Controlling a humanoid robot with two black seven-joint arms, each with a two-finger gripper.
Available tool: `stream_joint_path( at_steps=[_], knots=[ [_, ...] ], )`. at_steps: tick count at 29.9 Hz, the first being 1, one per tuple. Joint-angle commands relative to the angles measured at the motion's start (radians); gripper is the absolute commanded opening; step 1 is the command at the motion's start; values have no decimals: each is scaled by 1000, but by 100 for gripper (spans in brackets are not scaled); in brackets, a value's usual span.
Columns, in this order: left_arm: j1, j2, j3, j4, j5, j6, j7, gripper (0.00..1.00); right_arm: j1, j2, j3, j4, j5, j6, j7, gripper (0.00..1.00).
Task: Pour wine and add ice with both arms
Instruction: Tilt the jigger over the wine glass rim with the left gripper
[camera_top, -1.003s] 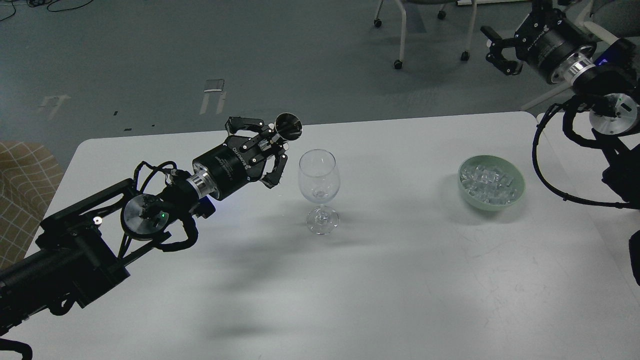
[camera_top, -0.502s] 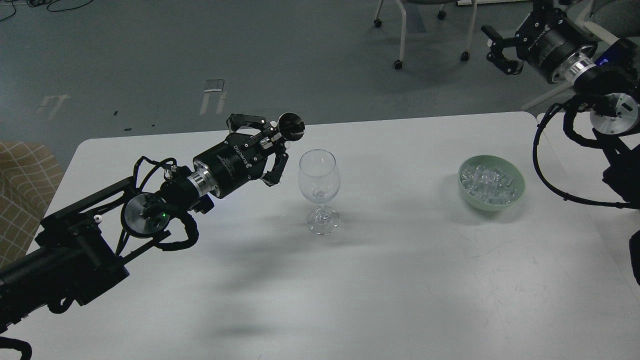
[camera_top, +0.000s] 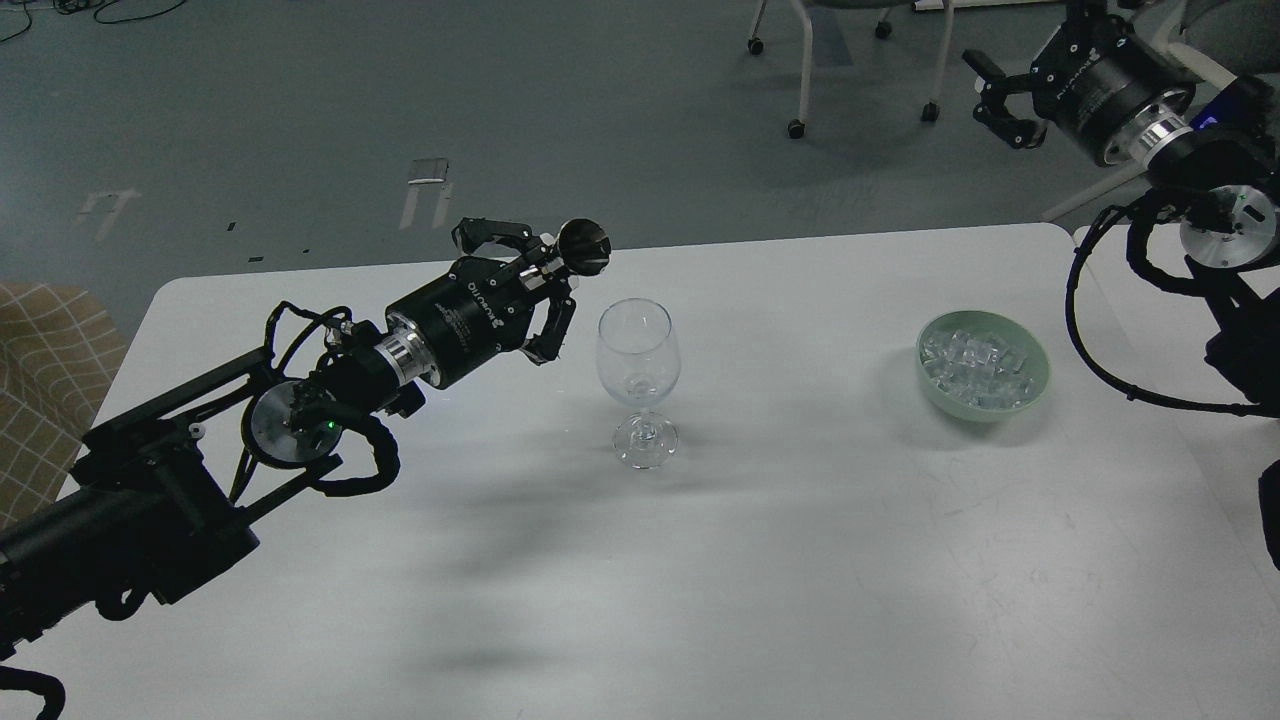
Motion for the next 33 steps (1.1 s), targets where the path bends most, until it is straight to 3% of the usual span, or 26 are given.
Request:
stream_joint_path(
  at_steps=[1,33],
  knots=[
    [-2,4,8,-8,24,0,0,0,1,-2,0,0,1,0,0,100],
    [-2,6,10,-34,185,31,-55,0,1,2,0,-3,0,0,3,100]
  ],
)
